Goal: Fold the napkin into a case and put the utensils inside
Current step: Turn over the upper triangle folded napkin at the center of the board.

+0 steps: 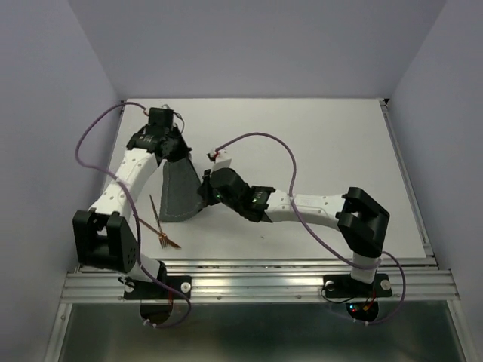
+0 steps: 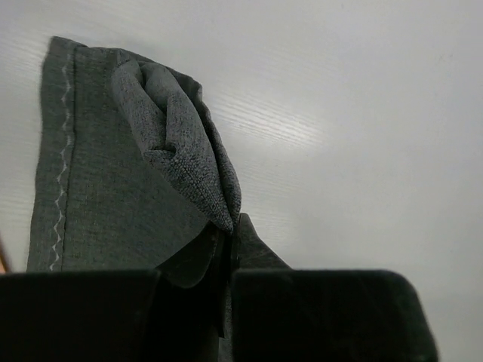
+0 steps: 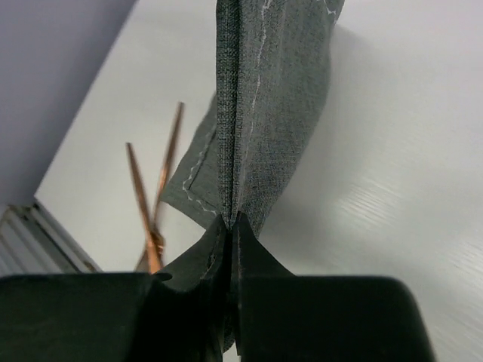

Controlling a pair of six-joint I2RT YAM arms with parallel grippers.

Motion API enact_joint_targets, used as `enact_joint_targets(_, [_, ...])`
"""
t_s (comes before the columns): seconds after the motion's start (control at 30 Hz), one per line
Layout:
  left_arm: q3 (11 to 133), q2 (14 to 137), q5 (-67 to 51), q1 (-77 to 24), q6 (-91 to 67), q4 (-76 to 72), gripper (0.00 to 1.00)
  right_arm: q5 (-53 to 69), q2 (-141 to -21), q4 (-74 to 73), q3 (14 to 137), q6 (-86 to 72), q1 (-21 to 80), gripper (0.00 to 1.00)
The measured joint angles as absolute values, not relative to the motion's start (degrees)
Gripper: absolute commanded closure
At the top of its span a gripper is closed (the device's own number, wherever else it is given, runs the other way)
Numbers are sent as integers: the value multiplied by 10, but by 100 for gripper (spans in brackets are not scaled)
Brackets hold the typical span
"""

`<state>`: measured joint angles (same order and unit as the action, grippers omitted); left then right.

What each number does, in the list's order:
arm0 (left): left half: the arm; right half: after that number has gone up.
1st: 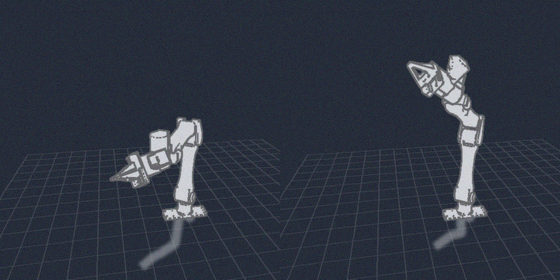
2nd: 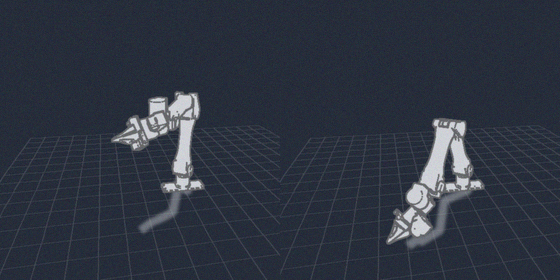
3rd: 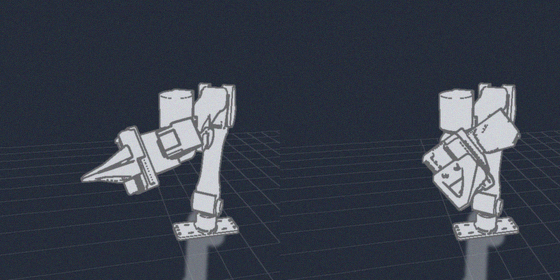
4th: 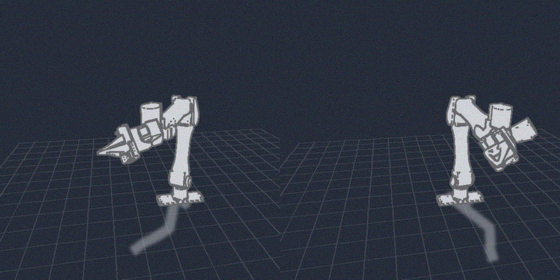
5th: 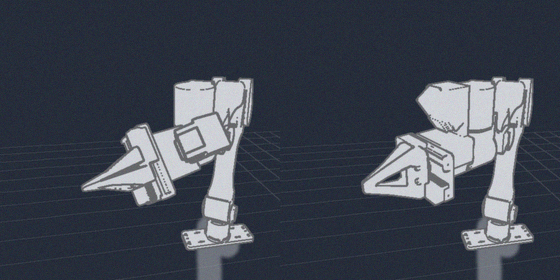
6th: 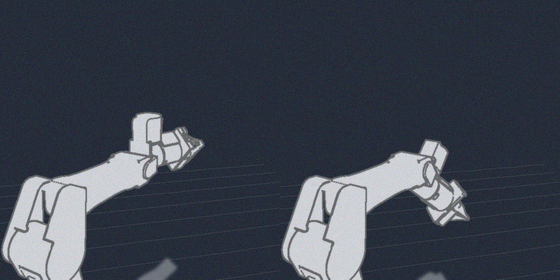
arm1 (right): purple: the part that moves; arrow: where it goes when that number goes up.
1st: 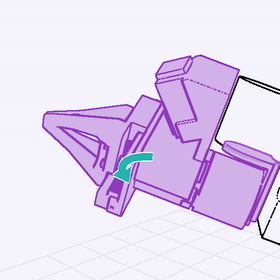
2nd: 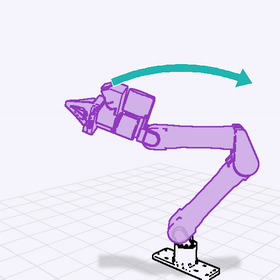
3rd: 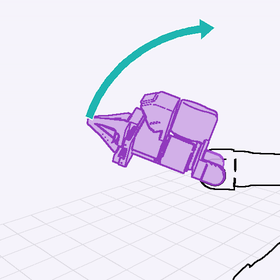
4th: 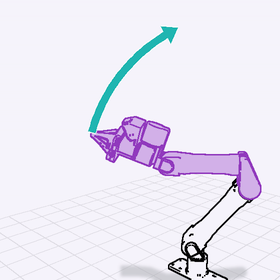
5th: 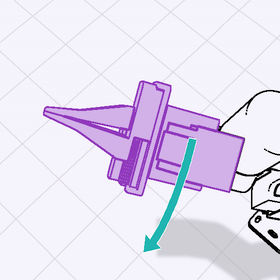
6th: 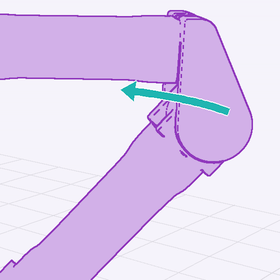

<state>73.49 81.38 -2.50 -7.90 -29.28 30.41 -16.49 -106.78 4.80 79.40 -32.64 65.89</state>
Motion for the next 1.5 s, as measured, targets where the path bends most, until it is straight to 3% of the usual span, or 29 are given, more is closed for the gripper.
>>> enact_joint_targets(0.2, [736, 945, -20, -187, -321, 259, 100, -166, -991, 72, 622, -381, 618, 99])
enact_joint_targets(0.4, [756, 1026, -22, -252, -342, 249, 100, -176, -947, 77, 535, -408, 606, 99])
enact_joint_targets(1.17, [780, 1115, -10, -340, -356, 209, 100, -192, -915, 155, 387, -398, 600, 99])
enact_joint_targets(1.37, [780, 1123, -16, -349, -350, 196, 77, -193, -915, 163, 376, -393, 600, 99])
enact_joint_targets(1.5, [783, 1124, -4, -347, -343, 170, 69, -184, -915, 159, 374, -392, 603, 99])
